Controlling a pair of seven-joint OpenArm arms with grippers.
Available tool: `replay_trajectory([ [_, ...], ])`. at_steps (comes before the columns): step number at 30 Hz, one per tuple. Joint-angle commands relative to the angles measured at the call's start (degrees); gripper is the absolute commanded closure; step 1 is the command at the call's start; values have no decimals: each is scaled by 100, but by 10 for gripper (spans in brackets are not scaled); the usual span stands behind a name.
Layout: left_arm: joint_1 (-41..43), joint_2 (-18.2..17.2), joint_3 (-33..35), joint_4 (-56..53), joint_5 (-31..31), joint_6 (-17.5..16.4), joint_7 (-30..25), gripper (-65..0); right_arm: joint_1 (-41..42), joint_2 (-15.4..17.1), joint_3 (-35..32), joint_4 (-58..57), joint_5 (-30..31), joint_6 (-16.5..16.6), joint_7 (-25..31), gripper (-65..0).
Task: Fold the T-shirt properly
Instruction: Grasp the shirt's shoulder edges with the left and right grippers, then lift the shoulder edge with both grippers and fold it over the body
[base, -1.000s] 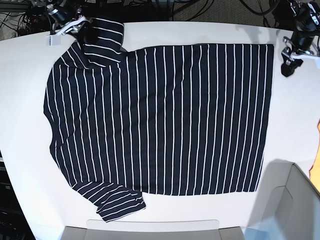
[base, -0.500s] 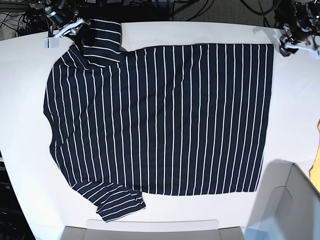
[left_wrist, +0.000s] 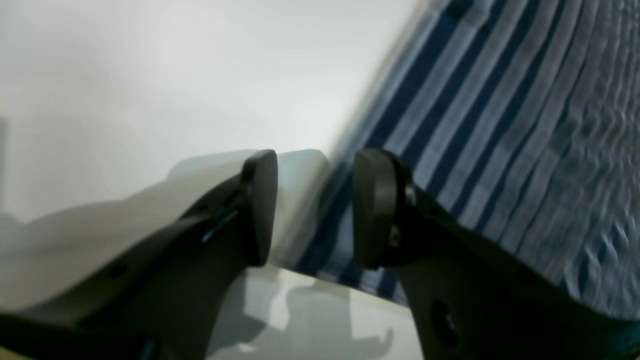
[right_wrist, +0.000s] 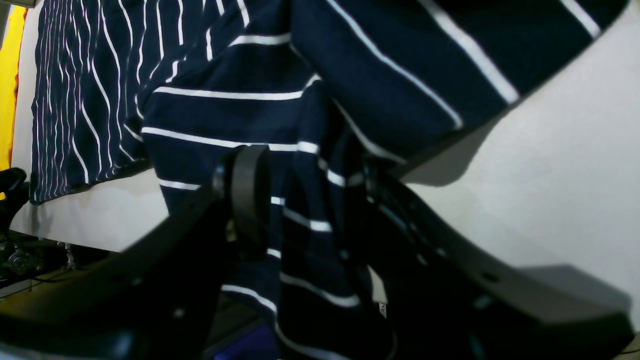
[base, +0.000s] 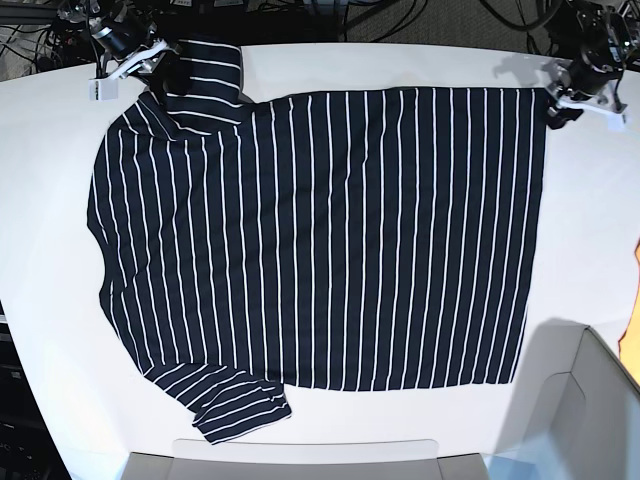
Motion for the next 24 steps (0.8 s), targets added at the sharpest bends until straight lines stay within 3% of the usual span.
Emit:
replay_trajectory([
  [1,134,-31,124,127,39,39,170,-256,-11,47,31,13,-58,-96,-149,-237],
  [6,222,-31,432,286,74,39,135,-250,51,47,22,22,-58,-96,-149,-237],
  [10,196,-22,414,145,74,39,126,-202,157,47,22,13,-58,-96,-149,-231],
  [12,178,-22,414,110,74,39,117,-132,174,56,31,48,-58,-96,-149,-174],
  [14,152,66,414,101,74,39,117,-21,288,65,31,84,-58,-96,-149,-78],
  [15,73,118,406,118,74,39,117,0,306,56,40,84,-58,-96,-149,-21],
  [20,-50,171,370,171,48,39,117,0,236,65,172,198,-58,-87,-149,0],
  [24,117,373,-227,470,48,39,135,0,-90,30,611,593,-58,-87,-149,0],
])
